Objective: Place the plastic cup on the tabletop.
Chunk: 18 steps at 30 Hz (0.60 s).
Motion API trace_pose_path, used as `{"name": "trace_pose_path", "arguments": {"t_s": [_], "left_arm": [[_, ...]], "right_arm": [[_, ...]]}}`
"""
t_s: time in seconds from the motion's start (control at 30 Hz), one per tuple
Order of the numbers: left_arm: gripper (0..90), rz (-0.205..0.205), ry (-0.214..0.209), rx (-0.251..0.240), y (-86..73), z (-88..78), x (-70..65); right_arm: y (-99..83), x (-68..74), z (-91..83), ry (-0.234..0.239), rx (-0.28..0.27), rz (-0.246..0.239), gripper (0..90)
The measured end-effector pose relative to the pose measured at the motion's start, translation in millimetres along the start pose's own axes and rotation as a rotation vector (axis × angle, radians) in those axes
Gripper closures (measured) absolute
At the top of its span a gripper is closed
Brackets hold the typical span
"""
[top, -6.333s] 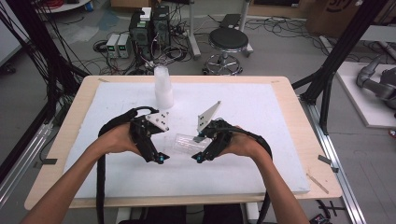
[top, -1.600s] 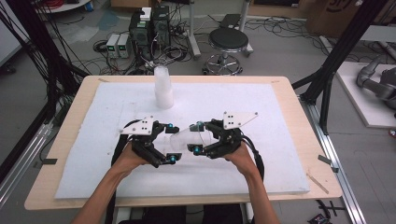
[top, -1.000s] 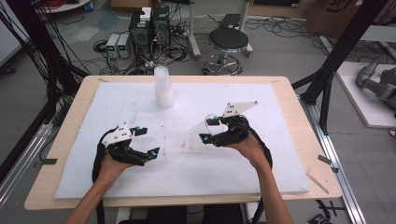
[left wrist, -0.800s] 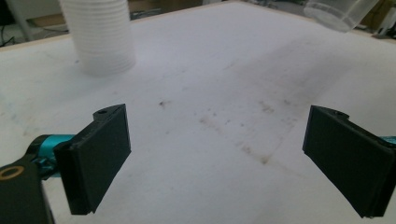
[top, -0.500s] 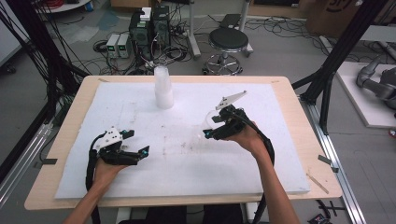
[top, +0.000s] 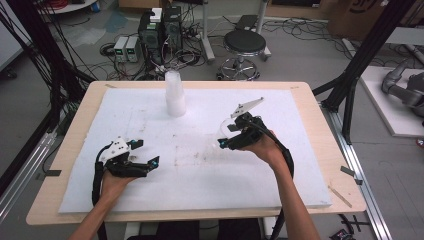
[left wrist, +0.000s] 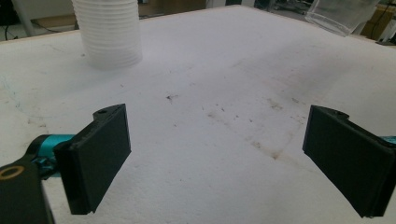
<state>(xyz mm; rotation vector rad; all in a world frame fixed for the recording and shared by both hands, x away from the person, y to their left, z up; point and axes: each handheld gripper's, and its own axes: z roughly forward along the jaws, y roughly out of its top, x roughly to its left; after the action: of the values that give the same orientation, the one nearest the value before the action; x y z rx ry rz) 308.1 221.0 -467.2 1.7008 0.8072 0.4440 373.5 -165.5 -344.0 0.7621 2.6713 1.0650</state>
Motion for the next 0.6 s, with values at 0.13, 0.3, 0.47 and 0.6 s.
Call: {"name": "trace_pose_path", "arguments": {"t_s": [0.13, 0.3, 0.47, 0.6], "left_arm": [[7.5, -0.009, 0.007, -0.002, -1.9, -0.2, 1.2], [8.0, -0.029, 0.014, -0.017, -2.6, -1.2, 2.7], [8.0, -0.028, 0.013, -0.03, -3.4, -2.7, 2.9], [8.0, -0.033, 0.012, -0.032, -3.4, -2.7, 3.3]], "right_arm": [[0.4, -1.4, 2.1, -0.005, 0.005, -0.003, 33.8], [1.3, -2.1, 5.8, -0.033, 0.019, -0.008, 33.8], [2.3, -3.6, 12.2, -0.059, 0.039, -0.005, 33.8], [4.3, -6.2, 21.6, -0.086, 0.074, 0.0, 33.8]]}}
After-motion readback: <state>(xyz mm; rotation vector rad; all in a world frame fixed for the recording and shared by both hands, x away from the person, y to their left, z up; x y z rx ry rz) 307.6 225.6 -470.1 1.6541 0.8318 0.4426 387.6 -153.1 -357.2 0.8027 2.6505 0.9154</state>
